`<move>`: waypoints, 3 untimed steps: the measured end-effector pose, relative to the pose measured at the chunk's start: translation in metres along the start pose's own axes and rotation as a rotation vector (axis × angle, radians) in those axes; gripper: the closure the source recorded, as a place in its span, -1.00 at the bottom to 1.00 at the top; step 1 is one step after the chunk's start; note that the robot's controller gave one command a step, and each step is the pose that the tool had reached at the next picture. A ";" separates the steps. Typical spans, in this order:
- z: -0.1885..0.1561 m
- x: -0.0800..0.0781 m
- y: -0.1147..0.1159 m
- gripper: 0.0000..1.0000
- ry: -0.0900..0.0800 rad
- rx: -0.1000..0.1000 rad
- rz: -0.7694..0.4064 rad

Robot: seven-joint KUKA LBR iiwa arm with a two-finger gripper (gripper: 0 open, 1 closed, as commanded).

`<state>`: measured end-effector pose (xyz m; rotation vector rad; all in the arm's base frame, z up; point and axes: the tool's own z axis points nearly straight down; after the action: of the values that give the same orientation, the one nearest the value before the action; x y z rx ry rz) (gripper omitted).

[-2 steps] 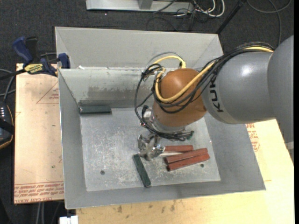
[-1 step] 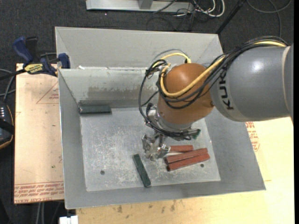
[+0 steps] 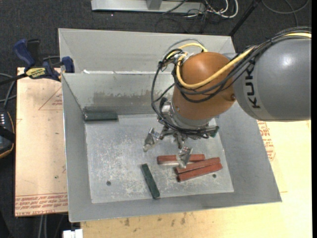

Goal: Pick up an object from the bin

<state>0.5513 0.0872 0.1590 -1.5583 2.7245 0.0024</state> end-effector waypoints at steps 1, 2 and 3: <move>0.010 -0.001 -0.001 -1.00 0.001 -0.001 -0.005; 0.076 0.068 -0.030 1.00 0.007 0.011 0.048; 0.076 0.067 -0.030 1.00 0.005 0.011 0.048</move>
Offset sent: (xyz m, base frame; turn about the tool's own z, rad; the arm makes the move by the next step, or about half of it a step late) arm -0.0157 -0.0706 -0.0890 0.0424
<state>0.5428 0.0142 0.0826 -1.4924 2.7601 -0.0169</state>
